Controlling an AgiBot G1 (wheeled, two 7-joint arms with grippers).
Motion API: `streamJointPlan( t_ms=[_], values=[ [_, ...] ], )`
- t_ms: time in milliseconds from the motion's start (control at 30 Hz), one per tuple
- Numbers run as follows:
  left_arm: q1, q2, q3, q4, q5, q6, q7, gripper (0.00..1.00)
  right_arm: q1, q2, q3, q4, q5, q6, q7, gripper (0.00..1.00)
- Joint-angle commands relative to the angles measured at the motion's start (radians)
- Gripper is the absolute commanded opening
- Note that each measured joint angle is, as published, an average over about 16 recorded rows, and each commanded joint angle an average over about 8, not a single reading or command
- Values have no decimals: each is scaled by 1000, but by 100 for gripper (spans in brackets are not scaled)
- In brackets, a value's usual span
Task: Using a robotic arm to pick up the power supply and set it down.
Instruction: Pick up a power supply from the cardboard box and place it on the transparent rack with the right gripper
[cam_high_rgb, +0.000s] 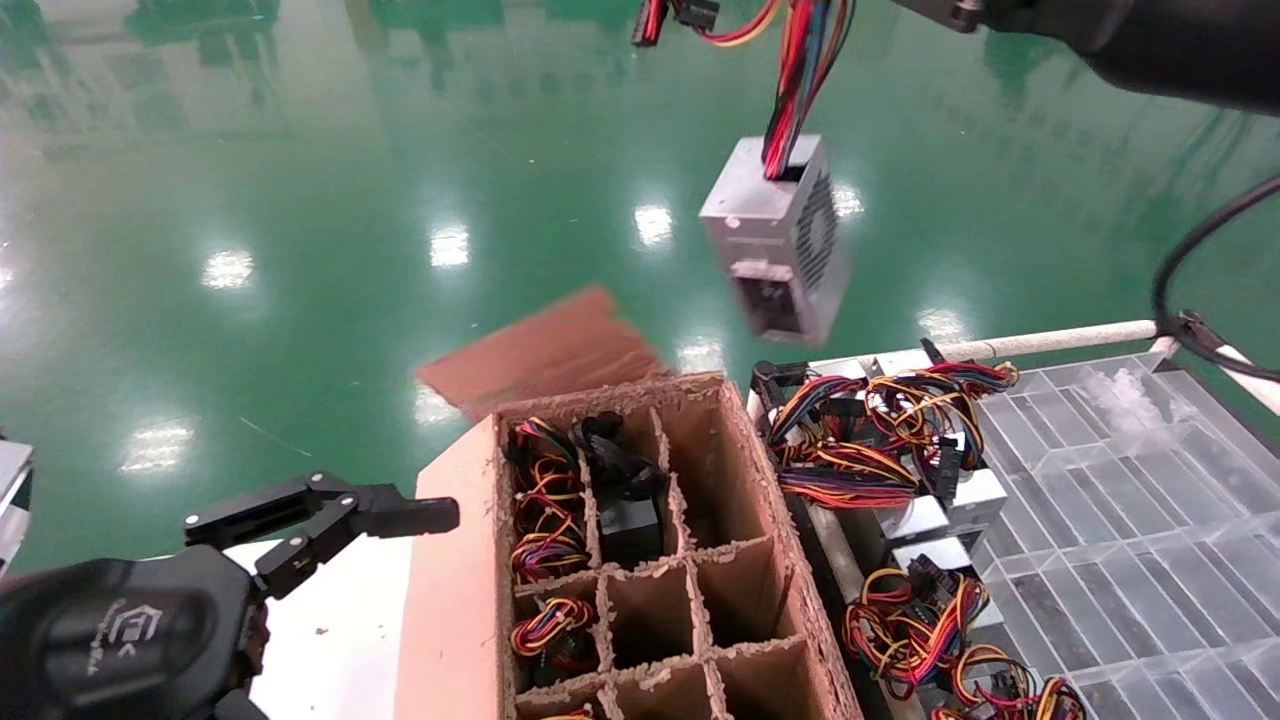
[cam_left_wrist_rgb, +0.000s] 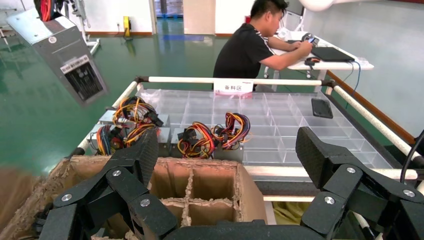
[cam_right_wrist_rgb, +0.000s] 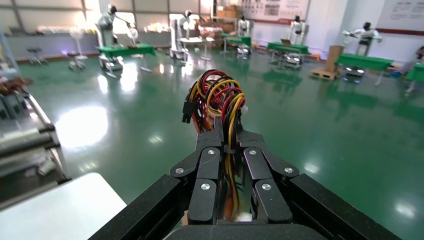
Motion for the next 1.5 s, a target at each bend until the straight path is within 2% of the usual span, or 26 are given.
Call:
streamJointPlan(
  t_ms=[33,533,900,1233,1500],
  values=[
    [0,0,0,0,0,0,0,100,8,12,-1,-6,-6,-11,-7,0],
    [0,0,0,0,0,0,0,100,86,178,-20,-64,-66,-174,-48,0],
    [0,0,0,0,0,0,0,100,102,302,-40,-172,-139,-264,-167,0],
    [0,0,0,0,0,0,0,100,90,352,-52,-288,-140,-331,-264,0],
    [0,0,1,0,0,0,0,100,87,381,-111,-301,-139,-353,-306,0]
  ],
)
